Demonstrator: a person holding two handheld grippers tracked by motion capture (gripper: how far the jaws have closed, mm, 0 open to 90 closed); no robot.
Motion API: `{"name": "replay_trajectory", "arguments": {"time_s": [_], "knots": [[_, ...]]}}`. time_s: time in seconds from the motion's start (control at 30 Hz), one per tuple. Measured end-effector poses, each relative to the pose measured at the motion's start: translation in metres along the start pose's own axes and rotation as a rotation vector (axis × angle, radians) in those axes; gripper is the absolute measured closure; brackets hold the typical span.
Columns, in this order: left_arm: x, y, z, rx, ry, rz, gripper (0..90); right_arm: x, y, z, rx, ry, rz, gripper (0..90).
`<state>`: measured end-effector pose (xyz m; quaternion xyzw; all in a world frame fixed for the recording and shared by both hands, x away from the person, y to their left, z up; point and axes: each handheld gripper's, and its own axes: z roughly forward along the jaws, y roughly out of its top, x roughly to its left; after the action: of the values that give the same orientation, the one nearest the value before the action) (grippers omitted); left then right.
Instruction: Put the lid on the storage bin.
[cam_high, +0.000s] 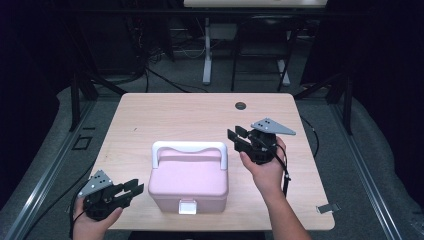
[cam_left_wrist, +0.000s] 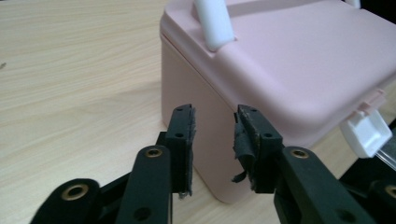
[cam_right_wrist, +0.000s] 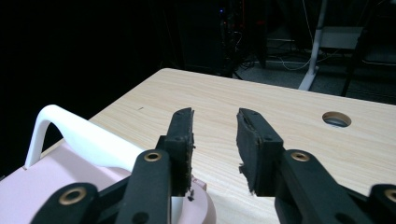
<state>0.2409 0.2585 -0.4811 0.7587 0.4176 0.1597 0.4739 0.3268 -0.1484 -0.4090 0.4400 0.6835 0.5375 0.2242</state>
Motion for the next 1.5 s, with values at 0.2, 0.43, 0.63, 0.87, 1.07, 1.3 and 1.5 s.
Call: {"name": "replay_trajectory", "arguments": {"time_s": [0.2, 0.43, 0.63, 0.87, 1.07, 1.3, 1.5], "knots": [[0.006, 0.009, 0.006, 0.003, 0.028, 0.004, 62.1, -0.001, 0.0, 0.0, -0.002, 0.0, 0.002, 62.9], [0.015, 0.021, 0.014, -0.003, 0.044, -0.008, 54.3, -0.002, 0.0, 0.001, -0.001, 0.003, 0.008, 59.5], [0.023, 0.036, 0.024, -0.015, 0.058, -0.013, 52.1, -0.005, -0.001, 0.002, 0.006, 0.001, 0.011, 58.3], [0.032, 0.05, 0.034, -0.016, 0.074, -0.019, 51.6, -0.007, -0.001, 0.0, 0.0, -0.002, 0.015, 57.8], [0.038, 0.059, 0.042, -0.028, 0.084, -0.036, 51.5, -0.009, -0.001, -0.001, -0.004, 0.0, 0.023, 56.9], [0.051, 0.067, 0.052, -0.03, 0.096, -0.047, 51.5, -0.01, -0.001, -0.001, -0.001, -0.002, 0.028, 56.8], [0.064, 0.064, 0.059, -0.038, 0.112, -0.079, 51.3, -0.008, -0.004, 0.002, 0.012, -0.003, 0.02, 56.8]]}}
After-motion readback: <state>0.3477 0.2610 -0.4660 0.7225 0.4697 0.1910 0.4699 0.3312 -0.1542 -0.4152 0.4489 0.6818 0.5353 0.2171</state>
